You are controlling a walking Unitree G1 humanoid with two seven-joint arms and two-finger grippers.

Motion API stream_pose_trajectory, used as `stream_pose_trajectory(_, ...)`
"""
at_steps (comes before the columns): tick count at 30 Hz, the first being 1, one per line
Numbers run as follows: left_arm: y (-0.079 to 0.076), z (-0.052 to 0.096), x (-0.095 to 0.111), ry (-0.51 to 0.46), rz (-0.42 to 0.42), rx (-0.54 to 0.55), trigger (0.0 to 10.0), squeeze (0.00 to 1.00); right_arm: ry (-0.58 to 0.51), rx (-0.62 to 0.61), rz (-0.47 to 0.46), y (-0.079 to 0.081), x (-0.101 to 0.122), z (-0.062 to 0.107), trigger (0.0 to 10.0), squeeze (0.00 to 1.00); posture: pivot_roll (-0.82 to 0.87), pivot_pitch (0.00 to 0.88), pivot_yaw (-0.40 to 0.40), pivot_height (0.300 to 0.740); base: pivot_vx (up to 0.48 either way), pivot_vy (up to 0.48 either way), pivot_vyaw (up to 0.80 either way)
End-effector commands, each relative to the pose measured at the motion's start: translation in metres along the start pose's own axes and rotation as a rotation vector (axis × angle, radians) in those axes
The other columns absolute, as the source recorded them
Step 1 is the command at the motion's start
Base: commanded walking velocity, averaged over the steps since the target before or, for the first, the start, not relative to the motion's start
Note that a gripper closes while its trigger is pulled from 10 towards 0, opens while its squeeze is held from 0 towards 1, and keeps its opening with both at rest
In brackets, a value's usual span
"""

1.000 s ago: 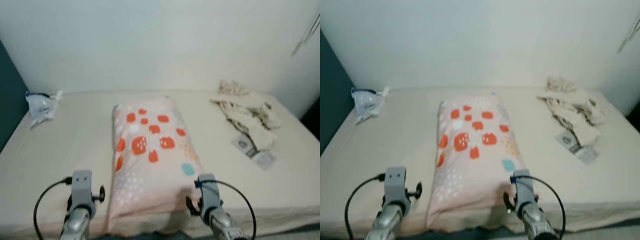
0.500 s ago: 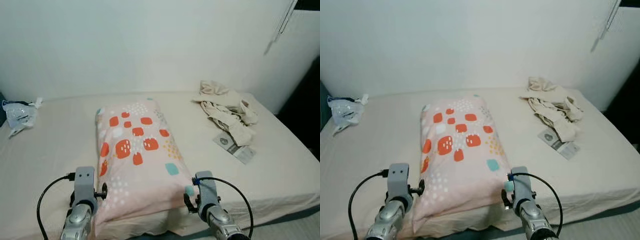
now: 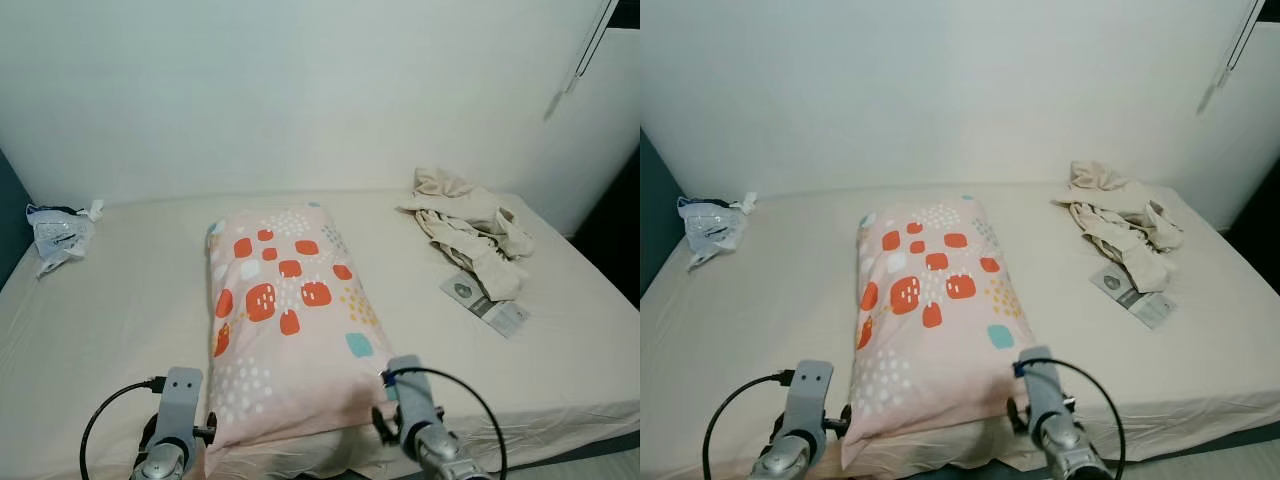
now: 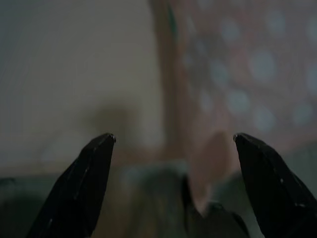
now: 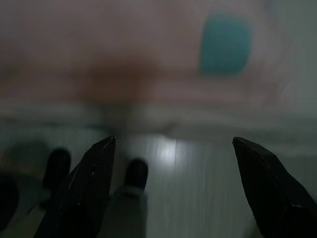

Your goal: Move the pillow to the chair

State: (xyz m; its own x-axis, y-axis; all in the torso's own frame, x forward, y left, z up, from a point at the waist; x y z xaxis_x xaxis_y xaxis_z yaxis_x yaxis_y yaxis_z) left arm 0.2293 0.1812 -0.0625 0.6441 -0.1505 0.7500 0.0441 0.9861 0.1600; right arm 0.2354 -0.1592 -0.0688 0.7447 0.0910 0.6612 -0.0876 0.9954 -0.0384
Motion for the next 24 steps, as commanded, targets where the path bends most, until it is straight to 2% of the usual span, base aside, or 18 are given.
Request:
stream_pose_trajectory(1,-0.004,0.002,-0.012,0.069,0.022,-0.007,10.0,0.00,0.039,-0.008,-0.012,-0.001,-0.008,0.001,10.0,0.00,0.05,0.000,-0.018,0.740,0.000,0.000,0.00)
stream_pose_trajectory(2,-0.010,0.003,-0.019,0.099,0.014,-0.033,10.0,0.00,0.061,0.017,0.019,0.002,-0.013,0.001,10.0,0.00,0.04,0.000,-0.020,0.740,0.000,0.000,0.00)
stream_pose_trajectory(3,-0.018,0.006,-0.026,0.132,-0.026,-0.075,10.0,0.00,0.106,0.042,0.097,0.004,-0.021,0.003,10.0,0.00,0.04,0.000,-0.022,0.740,0.000,0.000,0.00)
stream_pose_trajectory(6,-0.023,0.006,-0.027,0.127,-0.085,-0.099,10.0,0.00,0.135,0.051,0.087,0.001,-0.029,0.005,10.0,0.00,0.05,0.000,-0.042,0.740,0.000,0.000,0.00)
stream_pose_trajectory(8,-0.023,0.006,-0.026,0.124,-0.092,-0.097,10.0,0.00,0.150,0.057,0.086,0.001,-0.033,0.006,10.0,0.00,0.05,0.000,-0.042,0.740,0.000,0.000,0.00)
stream_pose_trajectory(10,-0.020,0.005,-0.023,0.113,-0.059,-0.086,10.0,0.00,0.172,0.065,0.096,0.002,-0.039,0.007,10.0,0.00,0.04,0.000,-0.034,0.740,0.000,0.000,0.00)
stream_pose_trajectory(15,-0.020,0.006,-0.027,0.124,-0.058,-0.090,10.0,0.00,0.183,0.053,0.052,0.001,-0.043,0.008,10.0,0.00,0.05,0.000,-0.030,0.740,0.000,0.000,0.00)
stream_pose_trajectory(24,-0.022,0.008,-0.033,0.151,-0.039,-0.076,10.0,0.00,0.217,0.048,0.107,-0.002,-0.049,0.010,10.0,0.00,0.07,0.000,-0.048,0.740,0.000,0.000,0.00)
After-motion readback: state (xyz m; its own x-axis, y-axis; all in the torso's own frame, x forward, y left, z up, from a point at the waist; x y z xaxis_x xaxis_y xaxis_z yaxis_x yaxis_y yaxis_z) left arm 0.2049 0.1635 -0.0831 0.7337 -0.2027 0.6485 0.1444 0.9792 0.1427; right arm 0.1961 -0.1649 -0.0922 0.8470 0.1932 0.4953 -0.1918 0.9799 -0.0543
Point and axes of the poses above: a point about 5 cm out from each wrist's last joint towards the gripper, its own z axis pointing back from the gripper into the wrist, its own x axis along the axis of the wrist's last joint, y = z × x, the point moved 1 cm from there along -z, pointing out of the wrist towards the gripper, and after that the axes turned 5 degrees about -z, right-handed, at the moved point
